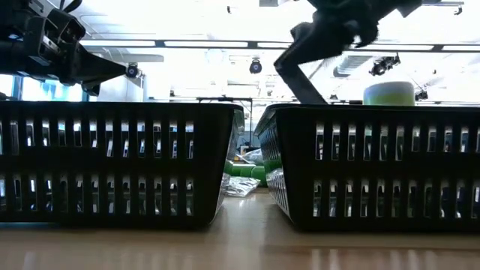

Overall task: Pick & Place Travel size toiletries
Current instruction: Put the blue shave cream into the top right black bin

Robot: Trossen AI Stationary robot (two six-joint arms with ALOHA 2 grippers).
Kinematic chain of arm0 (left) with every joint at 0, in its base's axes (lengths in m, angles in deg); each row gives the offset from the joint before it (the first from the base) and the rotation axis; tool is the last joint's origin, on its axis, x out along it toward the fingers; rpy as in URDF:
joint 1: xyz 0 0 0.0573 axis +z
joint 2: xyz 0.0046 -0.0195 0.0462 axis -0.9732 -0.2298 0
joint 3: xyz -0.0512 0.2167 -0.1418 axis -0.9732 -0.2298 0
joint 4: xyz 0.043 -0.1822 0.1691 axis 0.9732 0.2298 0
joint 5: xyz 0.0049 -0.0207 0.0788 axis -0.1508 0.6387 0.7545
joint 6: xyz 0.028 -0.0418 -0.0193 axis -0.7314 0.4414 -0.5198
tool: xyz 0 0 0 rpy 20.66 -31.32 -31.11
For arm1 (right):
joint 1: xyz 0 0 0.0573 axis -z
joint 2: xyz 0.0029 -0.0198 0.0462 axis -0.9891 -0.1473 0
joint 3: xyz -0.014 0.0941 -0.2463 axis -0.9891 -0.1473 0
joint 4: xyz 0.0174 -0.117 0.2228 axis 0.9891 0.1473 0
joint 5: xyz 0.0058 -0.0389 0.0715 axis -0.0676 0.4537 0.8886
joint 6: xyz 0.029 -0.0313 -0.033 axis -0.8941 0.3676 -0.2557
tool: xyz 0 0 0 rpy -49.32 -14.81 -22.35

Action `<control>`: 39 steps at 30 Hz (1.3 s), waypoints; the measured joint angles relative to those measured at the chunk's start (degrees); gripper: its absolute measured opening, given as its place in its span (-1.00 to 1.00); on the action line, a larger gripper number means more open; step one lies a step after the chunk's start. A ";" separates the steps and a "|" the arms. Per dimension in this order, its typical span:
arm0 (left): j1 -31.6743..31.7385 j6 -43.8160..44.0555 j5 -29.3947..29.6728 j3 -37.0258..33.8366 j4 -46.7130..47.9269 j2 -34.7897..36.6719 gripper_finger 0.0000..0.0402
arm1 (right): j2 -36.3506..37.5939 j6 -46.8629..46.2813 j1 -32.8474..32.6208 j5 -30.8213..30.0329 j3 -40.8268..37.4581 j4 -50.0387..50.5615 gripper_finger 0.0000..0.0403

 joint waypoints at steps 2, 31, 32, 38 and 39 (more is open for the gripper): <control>0.00 0.00 -0.02 0.00 0.00 0.01 -1.00 | 0.00 0.02 0.66 -1.11 -0.01 -3.34 -0.38; 0.00 -5.78 0.31 0.00 0.00 0.01 -1.00 | -10.11 -14.98 18.50 -3.71 -0.08 -29.06 -0.40; 0.00 -6.01 0.31 0.00 0.00 0.01 -1.00 | -11.23 -15.03 18.76 -3.81 -0.08 -29.77 -0.40; 0.00 -6.11 1.22 0.00 -0.13 0.01 -1.00 | -16.20 -19.59 19.86 -3.71 -0.05 -29.97 -0.38; 0.00 -6.12 1.22 0.00 -0.13 0.01 -1.00 | -17.00 -19.93 19.97 -3.78 -0.07 -29.50 -0.38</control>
